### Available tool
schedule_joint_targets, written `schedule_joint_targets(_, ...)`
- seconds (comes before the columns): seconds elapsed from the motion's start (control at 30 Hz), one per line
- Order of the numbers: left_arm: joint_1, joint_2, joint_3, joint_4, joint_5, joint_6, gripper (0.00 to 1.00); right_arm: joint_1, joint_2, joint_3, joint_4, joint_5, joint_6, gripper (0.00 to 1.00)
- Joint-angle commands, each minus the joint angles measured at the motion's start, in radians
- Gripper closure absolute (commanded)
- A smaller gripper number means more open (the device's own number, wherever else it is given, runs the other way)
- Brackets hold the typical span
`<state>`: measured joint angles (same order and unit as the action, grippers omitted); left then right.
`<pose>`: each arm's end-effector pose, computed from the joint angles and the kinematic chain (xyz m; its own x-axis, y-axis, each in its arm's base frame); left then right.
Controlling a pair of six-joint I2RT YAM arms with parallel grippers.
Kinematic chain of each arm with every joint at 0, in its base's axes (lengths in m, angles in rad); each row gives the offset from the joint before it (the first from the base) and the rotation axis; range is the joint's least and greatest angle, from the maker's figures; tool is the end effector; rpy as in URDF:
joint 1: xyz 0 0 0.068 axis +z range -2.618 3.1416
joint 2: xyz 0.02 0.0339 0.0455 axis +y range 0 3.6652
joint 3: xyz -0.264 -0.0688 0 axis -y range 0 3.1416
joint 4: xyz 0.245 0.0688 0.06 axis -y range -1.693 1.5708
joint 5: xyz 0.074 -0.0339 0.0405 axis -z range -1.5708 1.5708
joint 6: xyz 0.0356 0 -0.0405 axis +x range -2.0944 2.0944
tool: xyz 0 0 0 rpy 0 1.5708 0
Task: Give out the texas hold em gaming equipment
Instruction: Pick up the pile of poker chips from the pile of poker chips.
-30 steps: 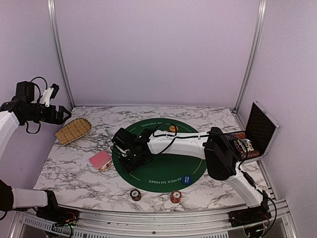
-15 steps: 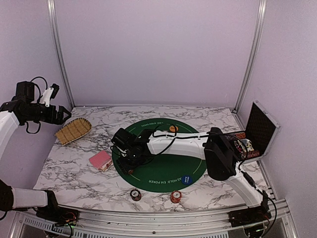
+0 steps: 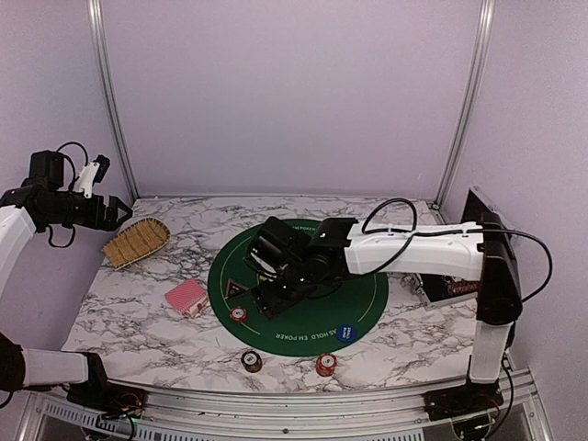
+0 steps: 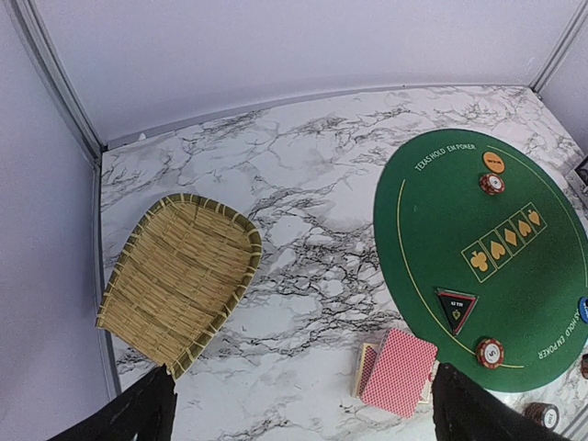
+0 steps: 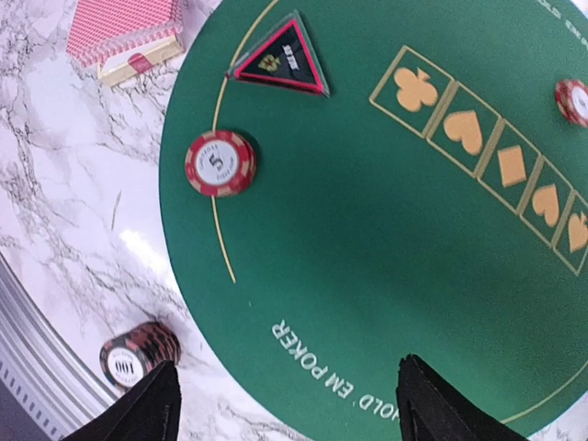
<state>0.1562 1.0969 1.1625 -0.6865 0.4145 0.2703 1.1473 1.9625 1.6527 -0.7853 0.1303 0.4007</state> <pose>0.2262 0.0211 0.3623 -0.5054 0.1678 -0.8464 0.3281 0.9446 -0.0086 0.1778 0.3832 0.2428 -0.6794 -0.5661 -0.4667 -0.6673 0.7413 0.0723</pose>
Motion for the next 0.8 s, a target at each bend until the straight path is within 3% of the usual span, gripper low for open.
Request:
schedule_joint_targets(0.0, 0.005, -0.012, 0.012, -0.028, 0.013, 0.006, 0.01, 0.037, -0.14, -0.2, -0.041, 0.0, 0.065, 0.17)
schedule_joint_targets(0.2, 0.005, -0.011, 0.012, -0.034, 0.012, 0.011, 0.01, 0.06, -0.3, -0.372, -0.055, -0.039, 0.131, 0.08)
schedule_joint_targets(0.43, 0.005, -0.015, 0.015, -0.035, 0.017, 0.009, 0.01, 0.079, -0.329, -0.457, -0.035, -0.09, 0.15, 0.05)
schedule_joint_targets(0.77, 0.005, -0.019, 0.013, -0.04, 0.017, 0.012, 0.01, 0.103, -0.248, -0.455, -0.009, -0.096, 0.143, 0.16)
